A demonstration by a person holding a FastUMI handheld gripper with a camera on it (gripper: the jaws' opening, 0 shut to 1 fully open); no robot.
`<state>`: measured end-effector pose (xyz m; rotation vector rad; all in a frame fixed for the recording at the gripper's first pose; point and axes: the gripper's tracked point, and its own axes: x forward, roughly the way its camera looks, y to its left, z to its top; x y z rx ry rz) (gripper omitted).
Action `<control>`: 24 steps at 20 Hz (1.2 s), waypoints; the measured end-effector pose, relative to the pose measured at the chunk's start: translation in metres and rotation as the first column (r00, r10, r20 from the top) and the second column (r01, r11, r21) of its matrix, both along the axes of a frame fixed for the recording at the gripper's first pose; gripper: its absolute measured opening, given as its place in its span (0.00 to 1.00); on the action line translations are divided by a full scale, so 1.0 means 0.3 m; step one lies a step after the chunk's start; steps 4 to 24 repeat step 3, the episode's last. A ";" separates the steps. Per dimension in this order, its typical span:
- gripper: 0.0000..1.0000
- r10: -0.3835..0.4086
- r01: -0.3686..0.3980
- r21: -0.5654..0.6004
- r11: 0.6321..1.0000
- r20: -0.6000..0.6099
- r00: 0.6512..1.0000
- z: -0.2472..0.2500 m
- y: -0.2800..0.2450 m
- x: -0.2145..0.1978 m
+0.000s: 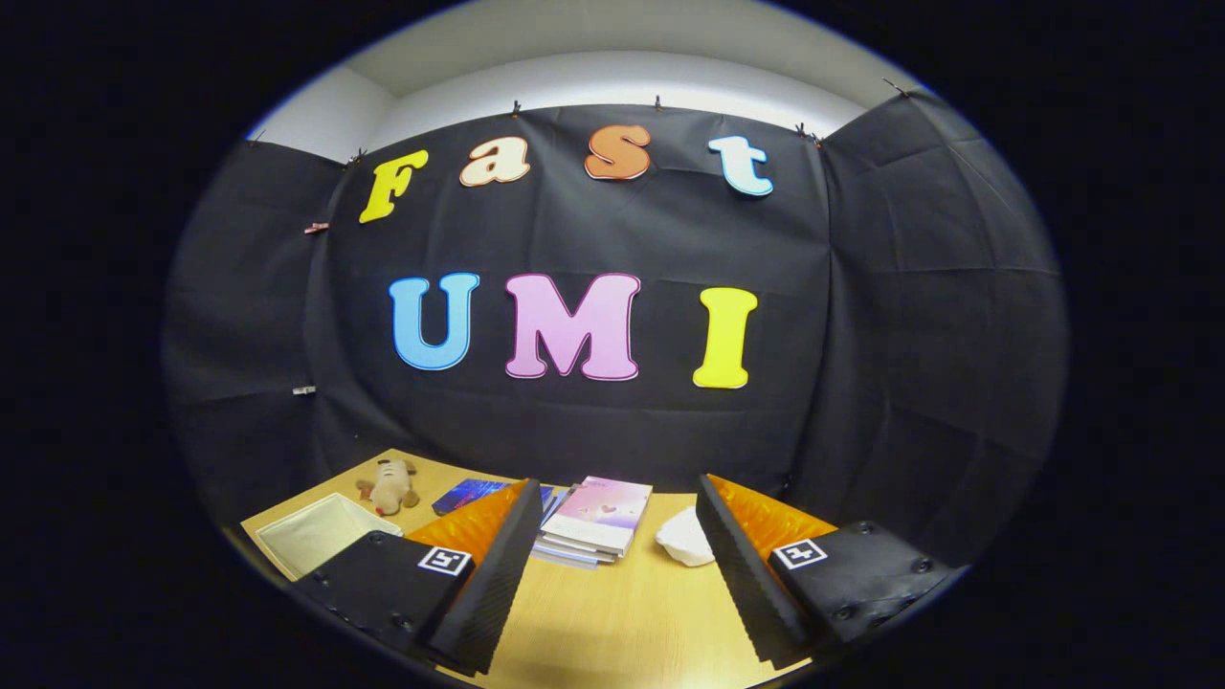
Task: Open the storage box then place both shoes into the box .Put the left shoe in first, then the right shoe, with the right side of both shoes facing outward in a uniform manner.
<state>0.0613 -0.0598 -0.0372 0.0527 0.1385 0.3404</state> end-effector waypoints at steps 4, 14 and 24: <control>0.98 0.013 -0.013 0.006 1.000 -0.019 1.000 -0.030 -0.021 0.021; 0.98 0.013 -0.013 0.006 1.000 -0.019 1.000 -0.030 -0.021 0.021; 0.98 0.013 -0.013 0.006 1.000 -0.019 1.000 -0.030 -0.021 0.021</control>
